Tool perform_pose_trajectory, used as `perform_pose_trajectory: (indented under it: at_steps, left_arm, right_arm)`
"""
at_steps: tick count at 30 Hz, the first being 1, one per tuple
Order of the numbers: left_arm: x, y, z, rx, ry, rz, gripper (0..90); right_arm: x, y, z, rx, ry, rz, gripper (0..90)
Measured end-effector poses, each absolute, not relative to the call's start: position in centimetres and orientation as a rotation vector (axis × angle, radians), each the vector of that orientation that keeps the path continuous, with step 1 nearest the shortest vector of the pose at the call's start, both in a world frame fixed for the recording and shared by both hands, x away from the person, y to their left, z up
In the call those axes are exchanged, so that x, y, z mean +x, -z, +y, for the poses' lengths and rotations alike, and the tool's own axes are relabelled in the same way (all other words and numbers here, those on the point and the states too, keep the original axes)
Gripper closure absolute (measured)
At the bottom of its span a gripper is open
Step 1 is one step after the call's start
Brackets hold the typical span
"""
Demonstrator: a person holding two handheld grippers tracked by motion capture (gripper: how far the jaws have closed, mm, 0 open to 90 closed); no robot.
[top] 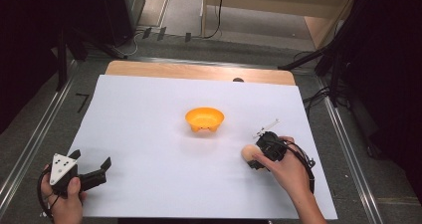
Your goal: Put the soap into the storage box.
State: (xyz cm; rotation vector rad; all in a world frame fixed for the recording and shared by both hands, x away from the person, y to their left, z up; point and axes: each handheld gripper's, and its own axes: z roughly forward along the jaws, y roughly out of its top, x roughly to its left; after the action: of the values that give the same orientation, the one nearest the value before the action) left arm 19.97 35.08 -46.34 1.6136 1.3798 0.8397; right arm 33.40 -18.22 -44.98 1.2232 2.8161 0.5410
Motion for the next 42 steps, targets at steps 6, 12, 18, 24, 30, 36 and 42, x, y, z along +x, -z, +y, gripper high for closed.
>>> perform_pose_trajectory:
  at_steps: [6, 12, 18, 24, 30, 36, 42]
  left_arm:
    - [20.0, 46.3, 35.1, 1.614, -0.839, 1.380, 0.0]
    - [20.0, 46.3, 35.1, 1.615, -0.838, 1.380, 0.0]
    - [20.0, 46.3, 35.1, 1.615, -0.838, 1.380, 0.0]
    - [20.0, 46.3, 35.1, 1.611, -0.839, 1.378, 0.0]
    - [20.0, 46.3, 35.1, 1.611, -0.837, 1.380, 0.0]
    - [20.0, 46.4, 35.1, 1.609, -0.837, 1.379, 0.0]
    - [20.0, 46.3, 35.1, 1.607, -0.835, 1.380, 0.0]
  right_arm:
    - [33.6, 45.1, -17.8, 1.228, -0.537, 2.821, 28.5]
    - [33.6, 45.1, -17.5, 1.223, -0.524, 2.811, 32.3]
    - [33.3, 45.2, -17.0, 1.148, -0.467, 2.807, 32.6]
    - [33.4, 45.1, -16.9, 1.081, -0.448, 2.837, 33.0]
    - [33.7, 44.5, -17.0, 0.997, -0.451, 2.870, 33.1]
    - [34.5, 43.2, -17.1, 0.913, -0.482, 2.880, 33.1]
    - [35.5, 41.8, -16.8, 0.839, -0.523, 2.915, 33.1]
